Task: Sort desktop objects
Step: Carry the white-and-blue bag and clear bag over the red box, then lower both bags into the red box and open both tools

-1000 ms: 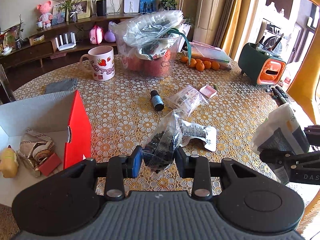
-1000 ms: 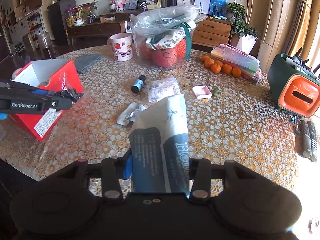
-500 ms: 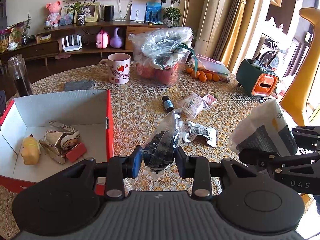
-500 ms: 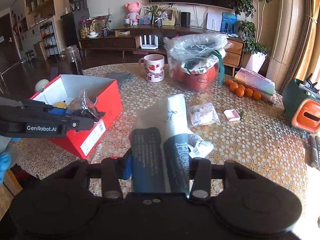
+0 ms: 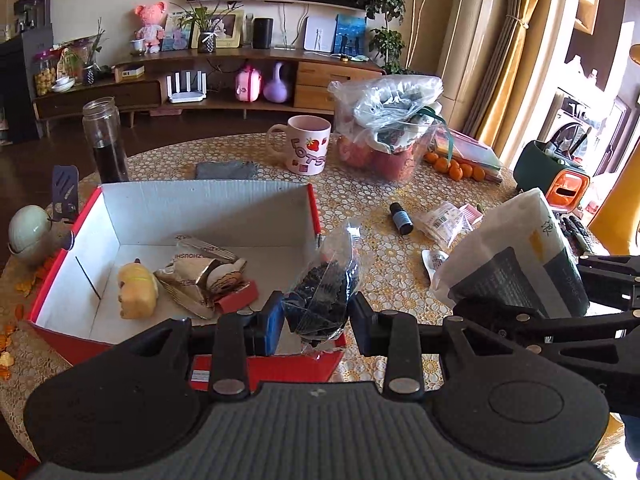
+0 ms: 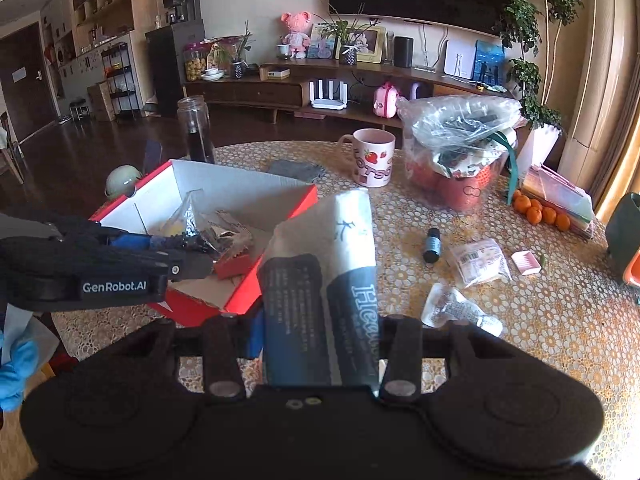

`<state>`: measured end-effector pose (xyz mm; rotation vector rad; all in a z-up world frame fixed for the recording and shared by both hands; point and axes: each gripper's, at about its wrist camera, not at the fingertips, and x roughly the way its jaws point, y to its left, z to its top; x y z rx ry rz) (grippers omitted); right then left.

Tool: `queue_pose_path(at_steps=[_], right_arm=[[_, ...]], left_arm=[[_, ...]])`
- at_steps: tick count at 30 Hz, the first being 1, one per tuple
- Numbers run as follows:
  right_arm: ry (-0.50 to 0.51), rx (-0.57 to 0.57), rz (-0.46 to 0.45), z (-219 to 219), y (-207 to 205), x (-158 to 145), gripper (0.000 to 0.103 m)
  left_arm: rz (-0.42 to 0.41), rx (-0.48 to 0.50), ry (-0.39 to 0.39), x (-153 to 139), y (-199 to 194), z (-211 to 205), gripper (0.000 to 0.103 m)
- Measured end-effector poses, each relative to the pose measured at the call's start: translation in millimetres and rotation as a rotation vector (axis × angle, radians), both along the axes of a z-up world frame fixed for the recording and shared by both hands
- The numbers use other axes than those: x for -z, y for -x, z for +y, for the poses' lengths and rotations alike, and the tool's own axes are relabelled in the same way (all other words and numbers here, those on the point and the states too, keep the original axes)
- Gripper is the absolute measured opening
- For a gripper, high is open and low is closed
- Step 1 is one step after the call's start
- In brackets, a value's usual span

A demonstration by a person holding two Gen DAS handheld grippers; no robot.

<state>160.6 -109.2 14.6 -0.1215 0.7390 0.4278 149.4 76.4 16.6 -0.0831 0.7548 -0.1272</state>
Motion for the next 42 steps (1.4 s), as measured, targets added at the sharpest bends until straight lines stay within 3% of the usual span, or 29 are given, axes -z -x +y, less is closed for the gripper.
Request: queue_pose_path(at_steps=[11,22,35,42], right_arm=[[-0.006,-0.057,-0.012,61.8,-23.1,-6.7,0.044],[0.074,-0.113,0.005,129.6,-66.6,25.1,0.043],[0.155,-0.171,0.037,160.1,-84.2,65.5,0.045],[0.162,-0.197,0.054,161.3,-83.0,75.5,0.054]], left_arm=[[-0.006,-0.059,-0.042,0.2,-6.4,59.5,0.034],[0.03,-0.143,-0.079,26.7,-28.1,97.9,0.034],[0.08,-0.203,-0.083,52.6,-42.5,125.3,0.034],[0.088,-0.192,-0.081,57.5,-45.5,124.0,0.034]])
